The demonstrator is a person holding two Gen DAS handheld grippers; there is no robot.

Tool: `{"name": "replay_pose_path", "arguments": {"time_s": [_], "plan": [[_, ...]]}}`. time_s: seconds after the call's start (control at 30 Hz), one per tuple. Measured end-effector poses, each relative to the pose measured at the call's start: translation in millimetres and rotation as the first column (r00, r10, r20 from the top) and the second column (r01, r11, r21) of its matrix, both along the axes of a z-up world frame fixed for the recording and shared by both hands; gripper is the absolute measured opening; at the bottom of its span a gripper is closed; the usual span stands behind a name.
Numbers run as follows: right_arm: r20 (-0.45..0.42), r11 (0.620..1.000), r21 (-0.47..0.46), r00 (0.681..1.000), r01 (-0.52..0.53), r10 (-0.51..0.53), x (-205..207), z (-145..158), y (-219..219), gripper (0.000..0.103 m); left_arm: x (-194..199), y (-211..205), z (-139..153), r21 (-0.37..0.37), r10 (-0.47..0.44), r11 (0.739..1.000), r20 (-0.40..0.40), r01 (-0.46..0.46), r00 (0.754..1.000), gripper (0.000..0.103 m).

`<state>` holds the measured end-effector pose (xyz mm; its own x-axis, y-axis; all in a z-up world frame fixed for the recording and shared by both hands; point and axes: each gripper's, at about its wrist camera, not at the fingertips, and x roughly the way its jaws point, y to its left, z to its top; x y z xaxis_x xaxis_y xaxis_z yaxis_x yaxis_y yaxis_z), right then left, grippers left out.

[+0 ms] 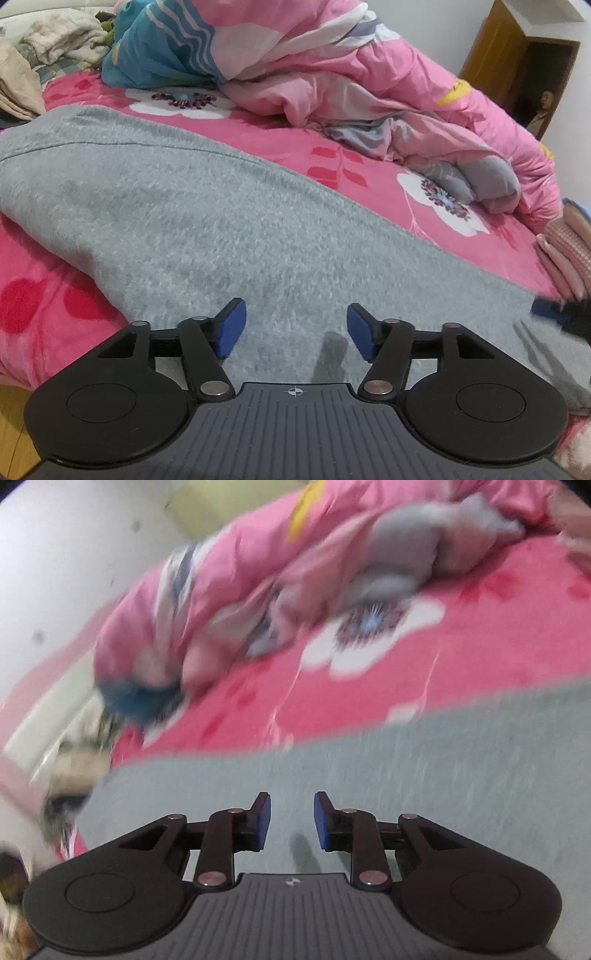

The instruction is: Fold clothes

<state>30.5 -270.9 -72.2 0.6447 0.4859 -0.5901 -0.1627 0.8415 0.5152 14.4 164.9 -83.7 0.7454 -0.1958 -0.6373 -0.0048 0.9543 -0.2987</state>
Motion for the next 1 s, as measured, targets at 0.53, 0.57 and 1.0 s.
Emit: {"name": "replay_pose_path", "arguments": {"time_s": [0.53, 0.57, 1.0], "plan": [[0.097, 0.935, -0.195, 0.954, 0.296, -0.282, -88, 39, -61, 0.040, 10, -52, 6, 0.191, 0.087, 0.979, -0.108, -0.065, 0.990, 0.103], [0.117, 0.933, -0.209, 0.955, 0.292, -0.273, -89, 42, -56, 0.040, 11, -53, 6, 0.197, 0.090, 0.978, -0.114, -0.066, 0.989, 0.103], [0.072, 0.909, -0.377, 0.984, 0.181, -0.166, -71, 11, -2, 0.054, 14, -64, 2, 0.247, 0.121, 0.966, -0.149, -0.082, 0.981, 0.103]]}}
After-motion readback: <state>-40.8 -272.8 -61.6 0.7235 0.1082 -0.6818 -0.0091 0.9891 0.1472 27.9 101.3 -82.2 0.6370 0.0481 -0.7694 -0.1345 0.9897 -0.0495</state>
